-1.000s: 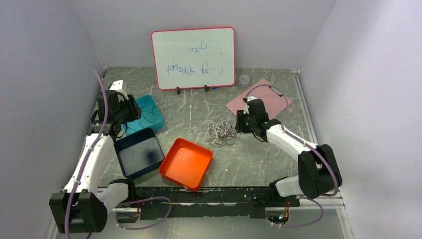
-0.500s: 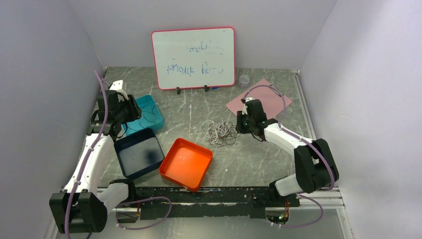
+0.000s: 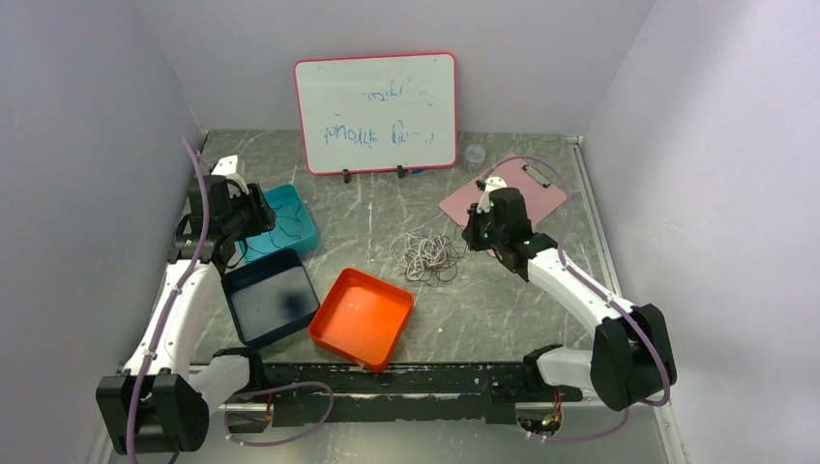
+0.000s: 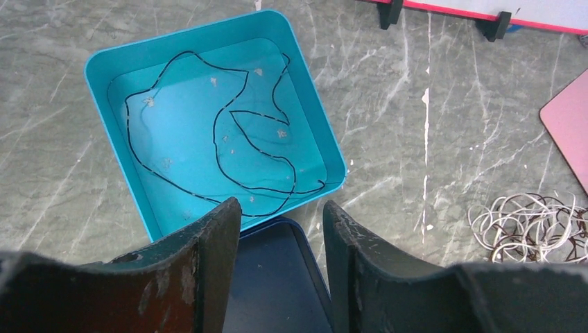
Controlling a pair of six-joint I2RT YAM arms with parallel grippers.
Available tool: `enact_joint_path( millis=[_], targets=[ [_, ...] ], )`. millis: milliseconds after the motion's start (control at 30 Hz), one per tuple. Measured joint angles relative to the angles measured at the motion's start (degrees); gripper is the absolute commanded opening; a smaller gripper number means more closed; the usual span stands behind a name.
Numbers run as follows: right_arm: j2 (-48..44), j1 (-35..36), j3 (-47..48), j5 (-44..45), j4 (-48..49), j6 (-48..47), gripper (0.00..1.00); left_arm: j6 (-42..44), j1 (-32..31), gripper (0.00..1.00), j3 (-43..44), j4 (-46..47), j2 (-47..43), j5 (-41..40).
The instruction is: Untangle the cables
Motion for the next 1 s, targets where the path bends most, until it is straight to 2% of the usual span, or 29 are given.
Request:
enact_joint_path(
  millis=[167,433,567,700,1000],
  targets=[
    [-2.23,0.00,4.20,-0.87,-2.86,-1.68,0.00,0.04,0.37,0.63,-1.25,1.73,-1.70,2.73],
    [-3.50,0.00,16.28,-3.93,-7.96,-5.60,0.00,-2.84,-1.31,0.69,-2.75,10.23,-3.80,13.09],
    [-4.55,0.00,19.06,-7.96,-8.00,-6.25,0.00,-4.61,-11.21,0.69,-1.25,16.13,-0.83,13.60],
    [-5.62,0.00,19.10,-10.56,-7.93,-5.68,0.00,-6.99,-21.88,0.70,1.31,23.67,6.73,13.27],
    [-7.13,0.00,18.47,-11.08,-7.02,-2.95,0.00,-9.81,-37.07,0.70,7.41,38.38,28.15,9.70]
  ],
)
